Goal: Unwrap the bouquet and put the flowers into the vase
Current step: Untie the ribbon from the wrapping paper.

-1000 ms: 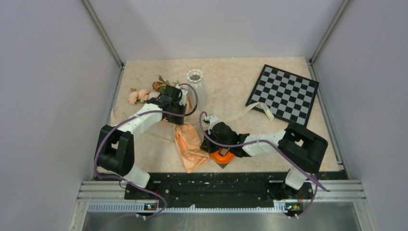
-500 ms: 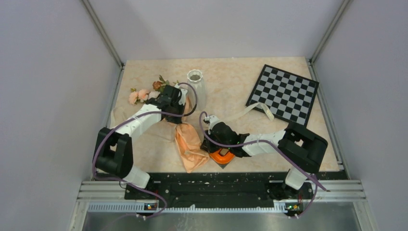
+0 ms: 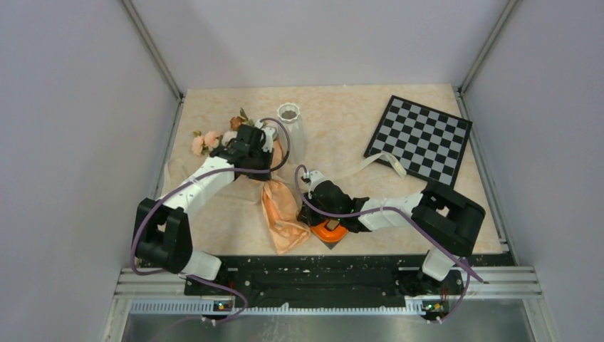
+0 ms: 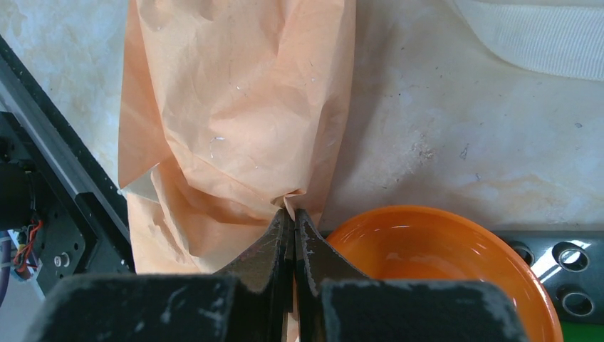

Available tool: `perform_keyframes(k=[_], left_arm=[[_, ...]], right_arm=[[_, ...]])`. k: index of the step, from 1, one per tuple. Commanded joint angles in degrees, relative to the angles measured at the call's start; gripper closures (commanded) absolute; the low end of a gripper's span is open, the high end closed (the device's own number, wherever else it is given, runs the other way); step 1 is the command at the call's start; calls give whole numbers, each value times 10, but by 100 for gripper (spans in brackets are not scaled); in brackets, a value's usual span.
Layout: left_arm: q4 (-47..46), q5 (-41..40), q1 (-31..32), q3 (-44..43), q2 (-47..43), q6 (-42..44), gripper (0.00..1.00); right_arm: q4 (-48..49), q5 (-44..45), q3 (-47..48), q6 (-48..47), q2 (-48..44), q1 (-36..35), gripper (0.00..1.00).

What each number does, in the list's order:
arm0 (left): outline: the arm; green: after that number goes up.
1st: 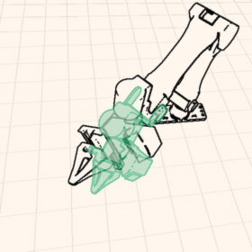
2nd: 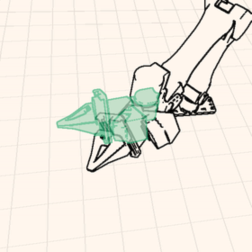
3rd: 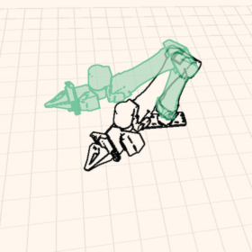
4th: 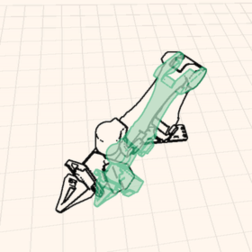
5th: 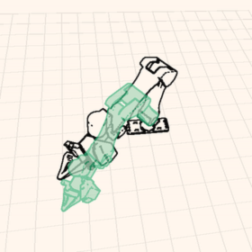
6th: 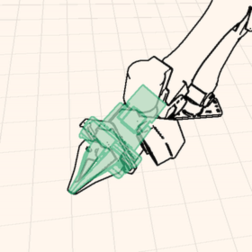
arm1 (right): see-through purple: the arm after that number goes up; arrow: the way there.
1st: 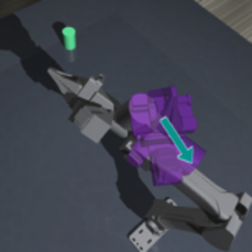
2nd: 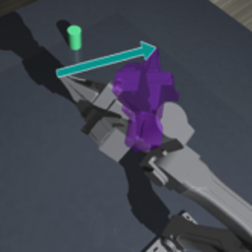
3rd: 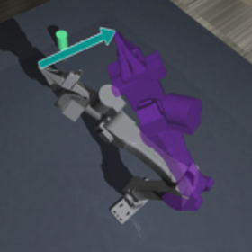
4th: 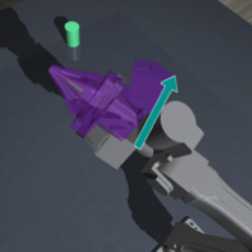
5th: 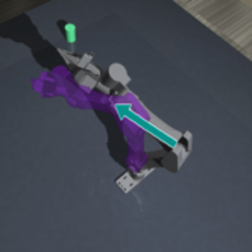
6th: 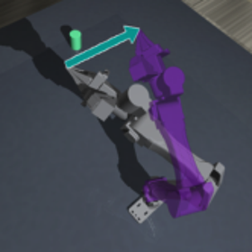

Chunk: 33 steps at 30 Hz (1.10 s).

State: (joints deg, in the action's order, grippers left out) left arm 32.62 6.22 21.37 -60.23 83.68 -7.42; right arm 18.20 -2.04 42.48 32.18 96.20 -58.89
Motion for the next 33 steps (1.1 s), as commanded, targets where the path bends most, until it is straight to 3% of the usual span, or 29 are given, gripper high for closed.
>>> perform_keyframes(k=[1,10,16,17,19,21,25,29,33], left_arm=[[-42,25,1,1,-46,-13,99],[-39,10,1,3,-72,-1,87],[-25,-7,-2,10,-91,1,70],[-19,-13,-2,13,-97,-2,66],[-8,-31,-5,16,-111,-10,43],[0,-46,-11,19,-130,-24,24],[6,-36,-37,28,-165,-52,2],[-6,3,-74,38,-178,-99,1],[-31,70,-133,61,-168,-165,1]], right_arm=[[-18,17,20,-2,9,-7,100],[-20,18,23,-8,1,-7,100],[-20,7,32,-25,-11,-7,100],[-21,5,35,-29,-16,-7,100],[-28,5,42,-40,-29,-8,97],[-37,7,51,-55,-44,-7,87],[-71,17,81,-92,-71,-8,69],[-91,37,121,-126,-65,-7,59],[-104,47,172,-153,-29,-7,56]])
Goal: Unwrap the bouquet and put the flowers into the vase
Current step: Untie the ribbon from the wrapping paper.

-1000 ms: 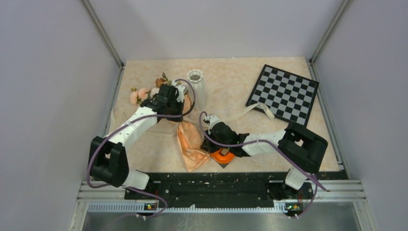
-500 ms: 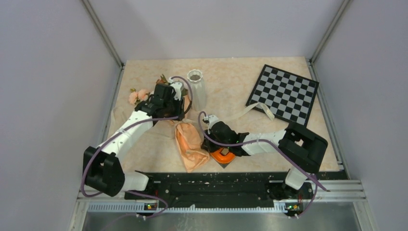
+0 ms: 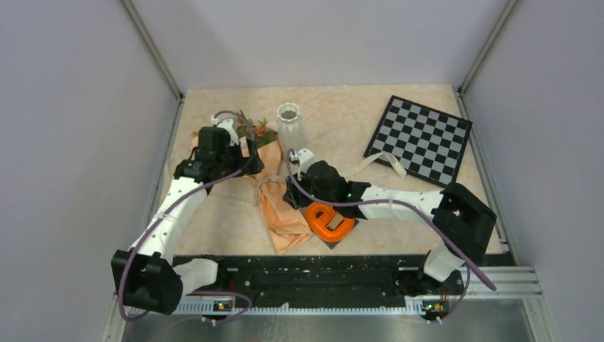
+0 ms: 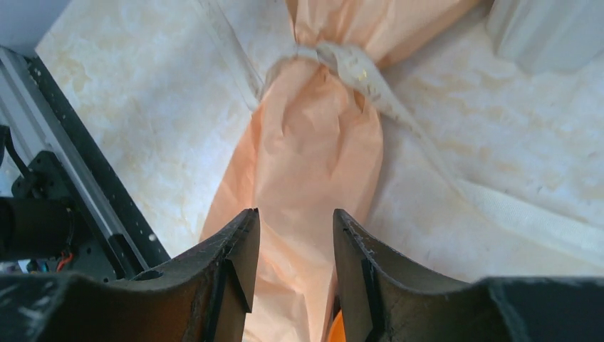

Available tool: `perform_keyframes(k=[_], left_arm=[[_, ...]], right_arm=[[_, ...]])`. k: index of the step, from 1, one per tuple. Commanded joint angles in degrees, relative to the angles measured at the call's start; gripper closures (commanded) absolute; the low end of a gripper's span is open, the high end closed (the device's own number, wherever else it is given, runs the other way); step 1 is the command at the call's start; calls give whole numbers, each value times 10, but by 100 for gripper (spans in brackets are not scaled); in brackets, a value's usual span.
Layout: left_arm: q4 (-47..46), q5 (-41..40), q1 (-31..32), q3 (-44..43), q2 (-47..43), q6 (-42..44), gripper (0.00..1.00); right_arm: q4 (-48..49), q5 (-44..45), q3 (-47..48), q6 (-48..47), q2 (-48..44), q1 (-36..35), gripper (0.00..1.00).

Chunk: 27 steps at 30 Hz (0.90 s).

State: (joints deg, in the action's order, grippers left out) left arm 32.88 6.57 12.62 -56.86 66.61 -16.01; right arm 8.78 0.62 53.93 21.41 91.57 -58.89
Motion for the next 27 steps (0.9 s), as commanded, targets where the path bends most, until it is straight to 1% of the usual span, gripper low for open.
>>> perform_keyframes(k=[1,4,7,11,15,21,27], left_arm=[[-56,77,-56,36,4,-94,1],[-103,98,-75,61,3,-131,1],[-132,104,-79,72,8,-159,1],[-160,110,-80,87,18,-174,1],[-164,103,-81,99,25,-178,1],[-186,125,-83,130,27,-195,1],[-206,130,-83,161,24,-205,6]], right_arm=[[-11,20,70,-51,29,-7,56],[-13,13,115,-63,66,-6,56],[-30,1,164,-72,106,-7,56],[-51,-4,215,-81,158,-6,56],[-73,-4,258,-86,196,-5,56],[-79,-4,276,-87,222,0,57],[-81,-4,288,-94,233,12,57]])
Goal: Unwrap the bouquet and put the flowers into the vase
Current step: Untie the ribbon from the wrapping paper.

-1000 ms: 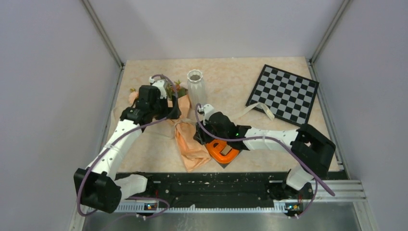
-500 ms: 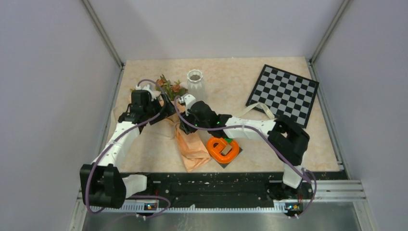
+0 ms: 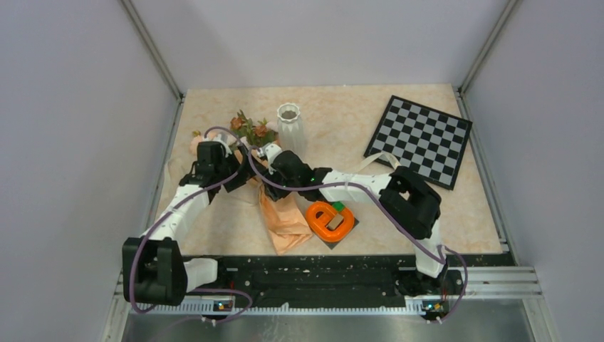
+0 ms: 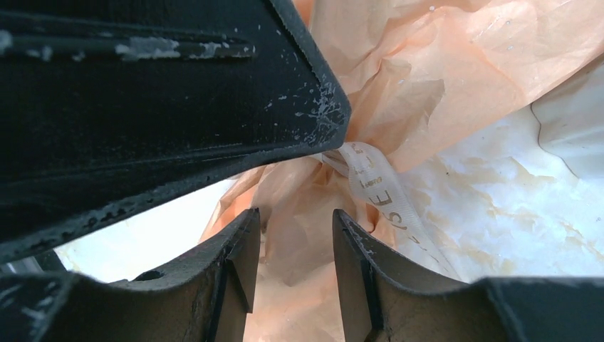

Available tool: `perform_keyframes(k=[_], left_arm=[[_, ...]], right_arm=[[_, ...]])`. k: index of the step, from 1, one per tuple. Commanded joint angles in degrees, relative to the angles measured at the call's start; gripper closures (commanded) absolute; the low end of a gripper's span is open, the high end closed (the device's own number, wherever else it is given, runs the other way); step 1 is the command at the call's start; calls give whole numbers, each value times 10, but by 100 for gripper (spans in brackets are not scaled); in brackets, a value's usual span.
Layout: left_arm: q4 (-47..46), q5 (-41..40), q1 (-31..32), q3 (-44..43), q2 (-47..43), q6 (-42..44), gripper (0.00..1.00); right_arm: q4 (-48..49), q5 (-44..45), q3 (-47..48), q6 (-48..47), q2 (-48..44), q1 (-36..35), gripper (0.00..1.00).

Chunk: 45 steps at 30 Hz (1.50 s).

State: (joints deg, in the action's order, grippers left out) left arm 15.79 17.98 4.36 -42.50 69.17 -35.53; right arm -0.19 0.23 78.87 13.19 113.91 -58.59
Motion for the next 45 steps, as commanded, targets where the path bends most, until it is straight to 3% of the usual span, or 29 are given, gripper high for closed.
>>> perform_keyframes(k=[1,27,45], left_arm=[[-39,16,-1,22,-3,-13,6],[-111,-18,-1,56,22,-14,30],[-145,-47,-1,56,77,-4,47]], right_arm=[[7,-1,41,-12,13,10,57],[4,-16,66,-31,23,30,54],[25,-10,59,-20,33,46,63]])
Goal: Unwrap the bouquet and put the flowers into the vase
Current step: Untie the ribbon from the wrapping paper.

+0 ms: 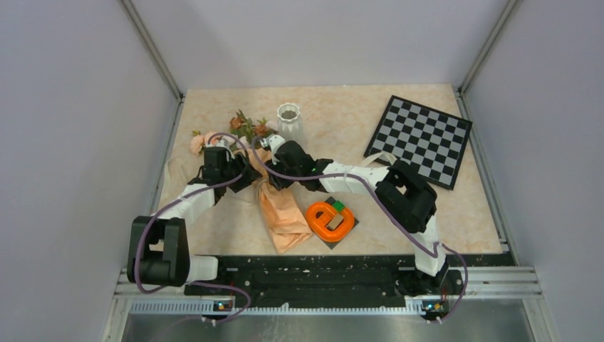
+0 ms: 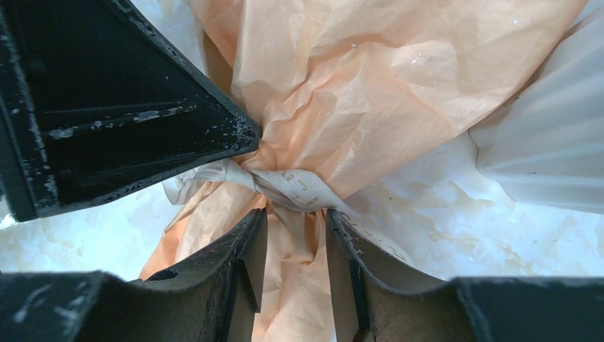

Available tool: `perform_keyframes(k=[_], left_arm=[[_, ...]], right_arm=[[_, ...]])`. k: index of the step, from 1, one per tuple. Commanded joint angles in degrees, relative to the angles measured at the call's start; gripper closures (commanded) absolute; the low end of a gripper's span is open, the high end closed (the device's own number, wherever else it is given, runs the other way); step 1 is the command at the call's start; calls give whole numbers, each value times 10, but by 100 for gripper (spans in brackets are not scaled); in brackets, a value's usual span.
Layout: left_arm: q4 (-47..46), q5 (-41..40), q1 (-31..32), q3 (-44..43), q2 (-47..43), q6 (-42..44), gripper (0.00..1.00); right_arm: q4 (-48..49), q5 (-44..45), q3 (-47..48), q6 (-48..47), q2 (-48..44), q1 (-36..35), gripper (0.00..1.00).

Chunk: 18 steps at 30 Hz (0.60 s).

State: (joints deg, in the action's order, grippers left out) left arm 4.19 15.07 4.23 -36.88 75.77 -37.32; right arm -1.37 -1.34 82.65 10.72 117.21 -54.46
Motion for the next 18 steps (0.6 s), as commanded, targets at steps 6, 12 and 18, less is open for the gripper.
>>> perform_keyframes(k=[6,12,18], left_arm=[[-30,-26,1,-2,24,24,56],[-32,-27,1,-3,30,29,63],[-32,-28,1,-3,38,35,71]], right_arm=[[46,11,25,12,6,6,63],[55,38,28,12,18,7,66],[61,54,28,14,24,8,75]])
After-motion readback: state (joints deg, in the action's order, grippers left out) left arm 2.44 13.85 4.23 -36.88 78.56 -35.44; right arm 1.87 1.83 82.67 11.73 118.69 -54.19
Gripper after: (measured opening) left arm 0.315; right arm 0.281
